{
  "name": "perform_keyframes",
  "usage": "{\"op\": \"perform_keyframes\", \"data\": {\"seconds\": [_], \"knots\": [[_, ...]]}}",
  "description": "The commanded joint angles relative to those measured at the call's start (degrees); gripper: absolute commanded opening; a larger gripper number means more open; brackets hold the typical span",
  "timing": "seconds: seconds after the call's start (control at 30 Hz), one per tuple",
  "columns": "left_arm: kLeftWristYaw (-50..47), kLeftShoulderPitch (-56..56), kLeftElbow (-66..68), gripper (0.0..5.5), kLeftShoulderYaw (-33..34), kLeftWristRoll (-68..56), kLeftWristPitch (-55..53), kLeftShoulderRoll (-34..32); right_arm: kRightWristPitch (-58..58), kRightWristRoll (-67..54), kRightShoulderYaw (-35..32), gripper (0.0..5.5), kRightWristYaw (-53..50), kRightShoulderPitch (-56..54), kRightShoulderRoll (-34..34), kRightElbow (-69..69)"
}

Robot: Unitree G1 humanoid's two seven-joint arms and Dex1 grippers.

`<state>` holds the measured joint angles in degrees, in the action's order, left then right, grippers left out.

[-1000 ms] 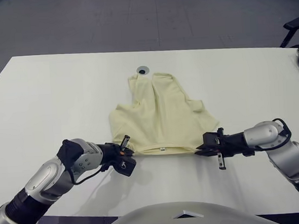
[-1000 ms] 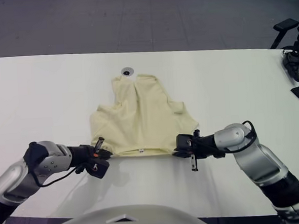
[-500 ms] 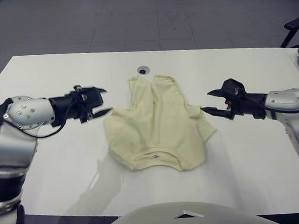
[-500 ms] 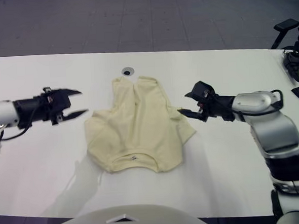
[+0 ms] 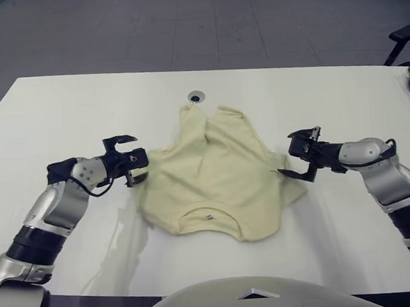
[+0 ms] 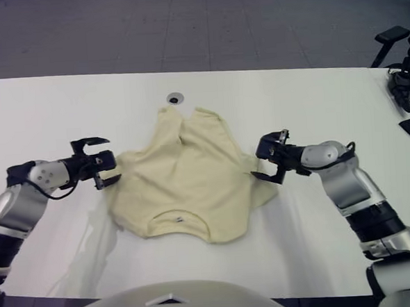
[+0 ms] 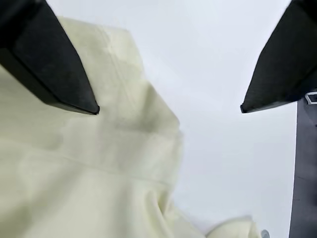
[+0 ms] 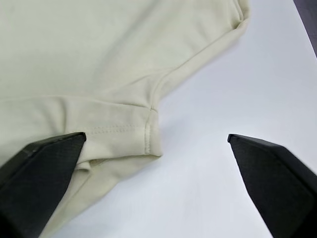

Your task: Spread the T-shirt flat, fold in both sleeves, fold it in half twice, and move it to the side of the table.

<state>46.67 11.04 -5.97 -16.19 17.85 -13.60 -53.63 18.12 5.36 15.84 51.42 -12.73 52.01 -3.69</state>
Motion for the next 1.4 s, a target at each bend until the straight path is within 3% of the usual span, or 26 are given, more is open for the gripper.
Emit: {"op": "perform_keyframes", "data": {"seconds": [0.03,0.33,0.43,0.53,0.67,0.8,0.9,1.13,1.4], "knots": [[8.4,-10.0,-7.0,5.38,-0.9,-3.0,-2.0,-4.9,2.7,0.7,1.0,5.4,5.6,9.2,6.5,-5.1],[14.6,-17.8,-20.7,5.38,6.2,-9.9,-8.7,-10.9,9.3,-3.5,-3.9,5.4,7.3,13.5,8.3,-14.4],[15.3,-8.2,-18.7,5.38,11.7,-18.2,-12.3,-6.8,15.2,-9.7,-7.9,5.4,8.2,7.5,6.0,-17.9],[15.9,6.7,-11.5,5.38,12.8,-23.3,-13.9,-2.4,19.2,-14.3,-9.3,5.4,9.6,-1.1,4.1,-18.5],[11.5,25.1,6.5,5.38,5.0,-18.7,-11.2,8.9,16.0,-10.6,-2.6,5.4,6.1,-18.4,-6.6,-3.3],[4.6,34.3,28.6,5.38,-3.0,-12.3,-5.0,22.9,5.7,-2.9,3.6,5.4,-3.1,-30.2,-20.7,23.0],[3.8,38.3,40.7,5.38,-5.7,-10.3,-1.5,29.0,-1.0,0.5,5.9,5.4,-6.8,-36.0,-27.4,37.6],[6.6,42.3,52.4,5.38,-7.7,-6.9,4.5,31.4,-12.5,5.1,6.8,5.4,-10.9,-43.3,-35.7,59.1],[11.4,40.7,48.8,5.38,-6.9,-6.6,5.4,29.5,-18.2,9.8,7.5,5.4,-11.9,-43.0,-35.9,67.5]]}}
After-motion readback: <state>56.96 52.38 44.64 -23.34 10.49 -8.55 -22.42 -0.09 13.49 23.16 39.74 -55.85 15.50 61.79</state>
